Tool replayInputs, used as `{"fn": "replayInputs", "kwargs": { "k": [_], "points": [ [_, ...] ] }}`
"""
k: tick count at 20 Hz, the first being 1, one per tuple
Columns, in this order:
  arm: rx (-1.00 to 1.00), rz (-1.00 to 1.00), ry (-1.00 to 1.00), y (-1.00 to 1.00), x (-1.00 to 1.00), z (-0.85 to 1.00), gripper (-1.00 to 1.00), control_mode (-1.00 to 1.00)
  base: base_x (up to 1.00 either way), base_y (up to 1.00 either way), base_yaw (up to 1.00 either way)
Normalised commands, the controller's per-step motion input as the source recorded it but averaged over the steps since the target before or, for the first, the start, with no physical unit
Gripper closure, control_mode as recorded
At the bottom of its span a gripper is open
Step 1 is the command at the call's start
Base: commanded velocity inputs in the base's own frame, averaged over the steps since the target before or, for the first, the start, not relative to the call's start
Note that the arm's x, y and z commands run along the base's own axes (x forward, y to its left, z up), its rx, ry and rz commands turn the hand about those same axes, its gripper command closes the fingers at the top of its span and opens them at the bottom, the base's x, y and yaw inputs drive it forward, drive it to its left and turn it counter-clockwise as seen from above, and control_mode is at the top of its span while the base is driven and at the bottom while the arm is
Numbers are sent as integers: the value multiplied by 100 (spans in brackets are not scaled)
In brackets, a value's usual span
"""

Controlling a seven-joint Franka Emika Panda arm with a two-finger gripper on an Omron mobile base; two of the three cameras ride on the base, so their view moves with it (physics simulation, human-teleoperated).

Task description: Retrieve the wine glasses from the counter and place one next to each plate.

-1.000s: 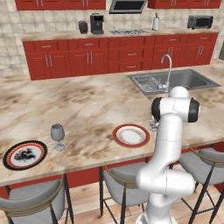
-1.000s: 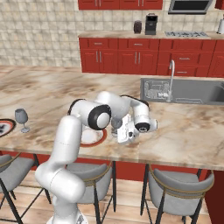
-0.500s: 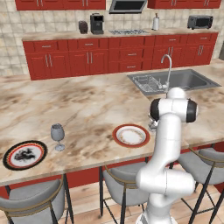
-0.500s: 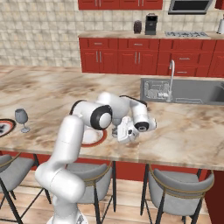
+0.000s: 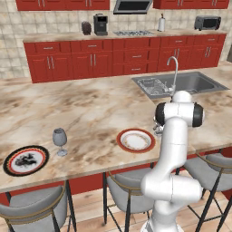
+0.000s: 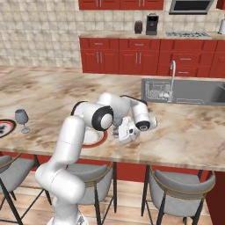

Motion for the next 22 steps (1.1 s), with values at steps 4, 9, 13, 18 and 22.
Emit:
{"fn": "replayInputs", "kwargs": {
  "k": [4,9,13,18,22],
  "points": [
    [2,0,7,-25,0,0,-100,-100,0,0,0],
    [4,0,7,-22,-2,0,-100,-100,0,0,0],
    [3,0,4,-34,-4,0,-100,-100,0,0,0],
    [1,-6,0,-54,0,0,-100,-100,0,0,0],
    [3,-14,-3,-26,-15,12,-100,-100,0,0,0]
  ]
}}
